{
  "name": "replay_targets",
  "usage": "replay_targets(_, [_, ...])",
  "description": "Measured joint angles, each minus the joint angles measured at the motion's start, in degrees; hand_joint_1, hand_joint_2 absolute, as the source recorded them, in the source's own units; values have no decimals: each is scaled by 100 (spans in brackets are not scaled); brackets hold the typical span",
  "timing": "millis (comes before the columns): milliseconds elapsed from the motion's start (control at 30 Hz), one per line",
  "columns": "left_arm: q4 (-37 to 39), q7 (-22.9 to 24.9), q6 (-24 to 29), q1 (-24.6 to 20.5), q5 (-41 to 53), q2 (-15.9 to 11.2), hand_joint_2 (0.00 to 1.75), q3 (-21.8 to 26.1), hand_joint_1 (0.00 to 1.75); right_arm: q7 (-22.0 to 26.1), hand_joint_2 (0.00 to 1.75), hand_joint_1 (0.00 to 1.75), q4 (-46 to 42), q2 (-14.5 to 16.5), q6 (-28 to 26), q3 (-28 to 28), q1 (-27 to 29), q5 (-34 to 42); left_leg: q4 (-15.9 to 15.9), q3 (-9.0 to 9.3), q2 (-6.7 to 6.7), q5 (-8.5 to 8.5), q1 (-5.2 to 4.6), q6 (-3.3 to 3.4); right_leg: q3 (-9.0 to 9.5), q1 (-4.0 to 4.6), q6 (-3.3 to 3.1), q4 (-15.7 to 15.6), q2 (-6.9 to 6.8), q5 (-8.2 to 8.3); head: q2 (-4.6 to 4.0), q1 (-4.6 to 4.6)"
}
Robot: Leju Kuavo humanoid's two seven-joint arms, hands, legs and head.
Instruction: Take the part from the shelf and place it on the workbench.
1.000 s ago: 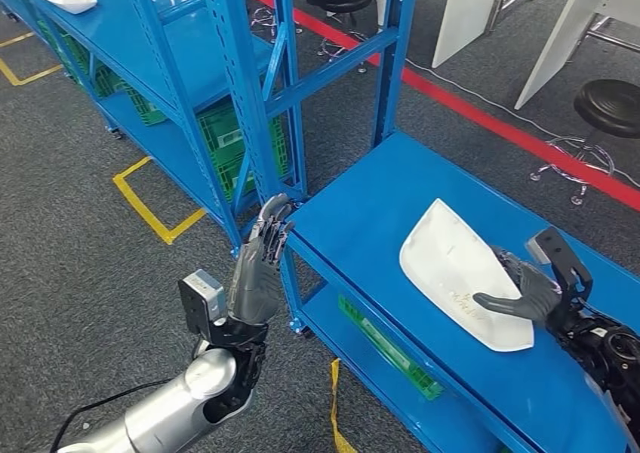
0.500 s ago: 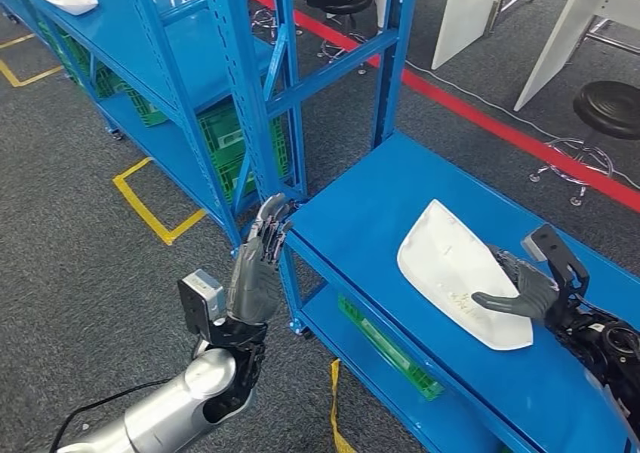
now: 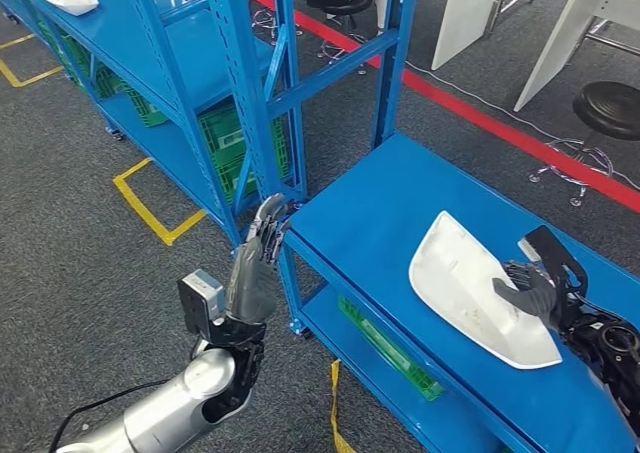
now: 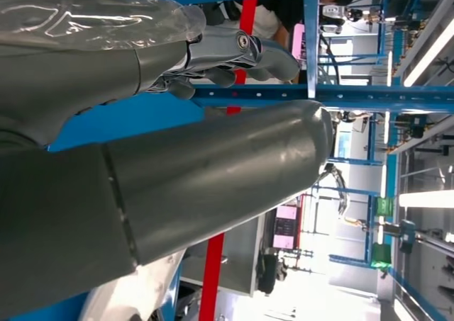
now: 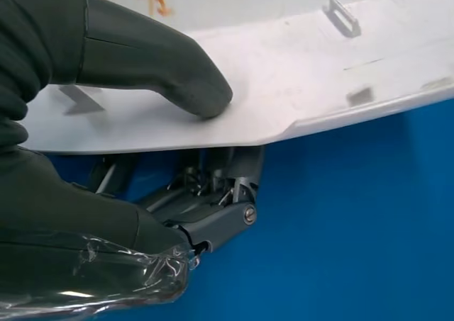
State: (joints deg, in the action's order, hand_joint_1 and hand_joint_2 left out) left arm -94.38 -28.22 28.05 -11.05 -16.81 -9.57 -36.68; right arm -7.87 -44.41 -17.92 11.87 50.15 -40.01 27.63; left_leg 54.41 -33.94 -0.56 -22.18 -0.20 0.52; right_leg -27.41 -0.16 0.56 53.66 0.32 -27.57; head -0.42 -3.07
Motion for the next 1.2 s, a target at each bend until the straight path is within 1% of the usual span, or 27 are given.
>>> replay_targets(433, [-2, 57, 139, 3, 23, -16, 0, 0, 0, -445, 175, 175, 63, -20, -746, -103, -82, -321, 4, 9, 1, 2, 0, 3, 0, -1, 0, 0, 1, 1, 0, 0])
replay_targets(933, [-2, 61, 135, 2, 22, -15, 0, 0, 0, -511, 175, 175, 56, -112, -864, -279, -38, -344, 6, 9, 3, 2, 1, 3, -1, -1, 0, 0, 3, 1, 0, 1])
replay_targets(1067, [-1, 60, 131, 2, 22, -15, 0, 0, 0, -389, 175, 175, 27, -114, -913, -351, 24, -248, 5, 8, 3, 2, 1, 3, 0, -1, 0, 0, 3, 1, 0, 1])
replay_targets(1200, [-1, 38, 136, 5, 23, -16, 0, 0, 0, 112, 175, 175, -86, -114, -911, -491, 156, 24, 5, 7, 2, 2, 0, 3, 7, -1, 0, 0, 2, 1, 0, 1])
